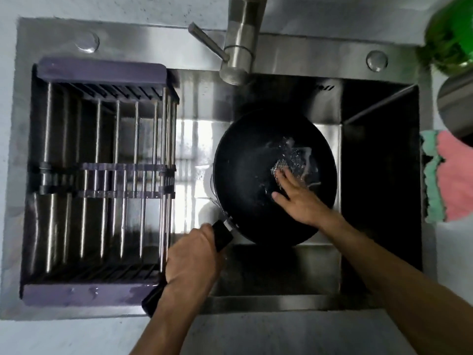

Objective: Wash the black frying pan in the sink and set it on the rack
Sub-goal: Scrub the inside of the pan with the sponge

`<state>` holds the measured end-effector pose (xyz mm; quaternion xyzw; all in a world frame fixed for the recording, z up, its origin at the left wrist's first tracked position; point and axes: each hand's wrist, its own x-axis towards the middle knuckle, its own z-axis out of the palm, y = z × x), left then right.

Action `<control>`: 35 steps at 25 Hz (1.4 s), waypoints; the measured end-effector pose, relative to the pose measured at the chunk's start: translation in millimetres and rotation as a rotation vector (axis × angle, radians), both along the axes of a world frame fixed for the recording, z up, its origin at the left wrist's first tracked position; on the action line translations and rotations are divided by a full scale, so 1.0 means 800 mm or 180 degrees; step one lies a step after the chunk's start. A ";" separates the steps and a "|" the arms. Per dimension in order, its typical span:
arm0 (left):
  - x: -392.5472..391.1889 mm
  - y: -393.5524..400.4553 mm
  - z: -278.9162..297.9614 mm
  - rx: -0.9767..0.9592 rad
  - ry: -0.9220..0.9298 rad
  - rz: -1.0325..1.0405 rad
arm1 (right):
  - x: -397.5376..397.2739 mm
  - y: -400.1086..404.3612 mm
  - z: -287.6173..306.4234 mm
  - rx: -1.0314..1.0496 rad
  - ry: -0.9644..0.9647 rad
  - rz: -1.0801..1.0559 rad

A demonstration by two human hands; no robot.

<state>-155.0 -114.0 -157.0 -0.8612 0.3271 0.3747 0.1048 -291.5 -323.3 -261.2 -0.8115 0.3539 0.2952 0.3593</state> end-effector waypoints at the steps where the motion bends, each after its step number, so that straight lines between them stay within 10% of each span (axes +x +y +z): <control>1: -0.001 0.000 0.002 0.0027 -0.0024 0.0021 | -0.005 0.029 0.007 0.0258 -0.0113 0.0129; 19: -0.001 -0.010 -0.007 0.0056 0.0077 0.0102 | 0.056 0.034 -0.001 0.0362 -0.0527 0.0427; 23: 0.002 -0.007 -0.010 0.0083 0.0093 0.0244 | 0.029 -0.005 0.016 0.0114 0.0215 0.0149; 27: 0.001 -0.009 -0.012 0.0064 0.0100 0.0107 | 0.066 0.041 0.012 0.0518 -0.0455 0.0252; 31: 0.003 -0.008 -0.011 0.0093 0.0020 -0.0012 | 0.017 0.027 0.005 0.0042 0.0302 0.0041; 35: 0.000 -0.008 -0.017 0.0088 0.0074 0.0040 | 0.063 0.020 -0.001 0.0660 -0.0503 -0.0049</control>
